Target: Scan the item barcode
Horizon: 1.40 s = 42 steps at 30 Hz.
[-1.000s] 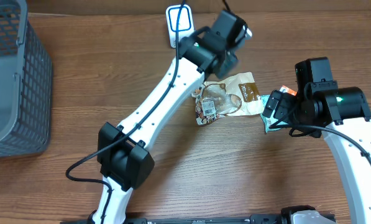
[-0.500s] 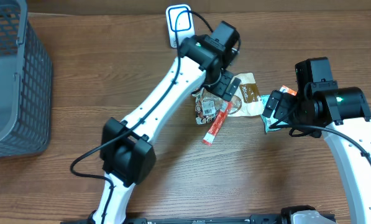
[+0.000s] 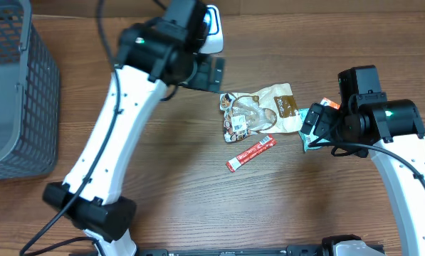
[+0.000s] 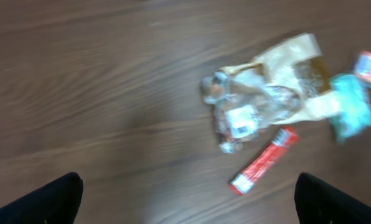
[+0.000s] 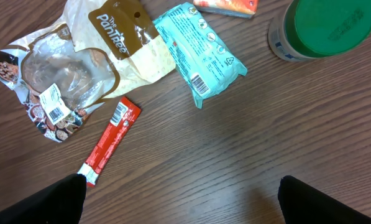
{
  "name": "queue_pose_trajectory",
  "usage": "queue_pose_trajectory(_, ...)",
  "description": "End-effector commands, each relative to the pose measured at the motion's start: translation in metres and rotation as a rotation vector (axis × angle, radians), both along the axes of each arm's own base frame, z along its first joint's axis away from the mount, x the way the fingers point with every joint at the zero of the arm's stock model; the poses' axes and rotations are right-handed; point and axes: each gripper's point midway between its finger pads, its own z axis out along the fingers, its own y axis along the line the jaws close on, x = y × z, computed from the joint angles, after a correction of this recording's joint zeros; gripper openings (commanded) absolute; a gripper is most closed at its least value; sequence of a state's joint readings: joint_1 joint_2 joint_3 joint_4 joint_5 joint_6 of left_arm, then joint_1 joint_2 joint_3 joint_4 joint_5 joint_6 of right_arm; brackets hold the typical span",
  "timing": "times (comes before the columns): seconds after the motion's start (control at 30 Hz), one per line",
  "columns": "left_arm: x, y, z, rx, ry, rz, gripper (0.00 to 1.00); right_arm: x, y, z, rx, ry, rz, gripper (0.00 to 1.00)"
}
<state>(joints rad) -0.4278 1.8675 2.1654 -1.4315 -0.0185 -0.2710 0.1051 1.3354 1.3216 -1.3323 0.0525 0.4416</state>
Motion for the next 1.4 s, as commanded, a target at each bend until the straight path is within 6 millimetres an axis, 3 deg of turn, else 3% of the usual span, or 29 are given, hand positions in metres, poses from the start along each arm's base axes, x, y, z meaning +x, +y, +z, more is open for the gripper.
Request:
queue_pose_trajectory(0.0,0.012,0.034,-0.003,0.076,-0.013,0.11,1.0,0.002,-0.002,0.004,-0.007,-0.018,-0.009,1.0)
queue_pose_trajectory(0.13,0.016,0.042,-0.004,0.076,-0.013,0.13,1.0,0.001,-0.002,0.004,-0.007,-0.018,-0.009,1.0)
queue_pose_trajectory(0.83,0.016,0.041,-0.004,0.076,-0.013,0.128,1.0,0.001,-0.002,0.006,-0.006,-0.025,-0.006,1.0)
queue_pose_trajectory(1.13,0.016,0.041,-0.004,0.076,-0.013,0.129,1.0,-0.01,-0.003,0.033,0.006,-0.132,-0.006,1.0)
queue_pose_trajectory(1.37,0.015,0.041,-0.004,0.076,-0.013,0.128,1.0,-0.031,-0.005,0.071,0.024,-0.295,-0.007,1.0)
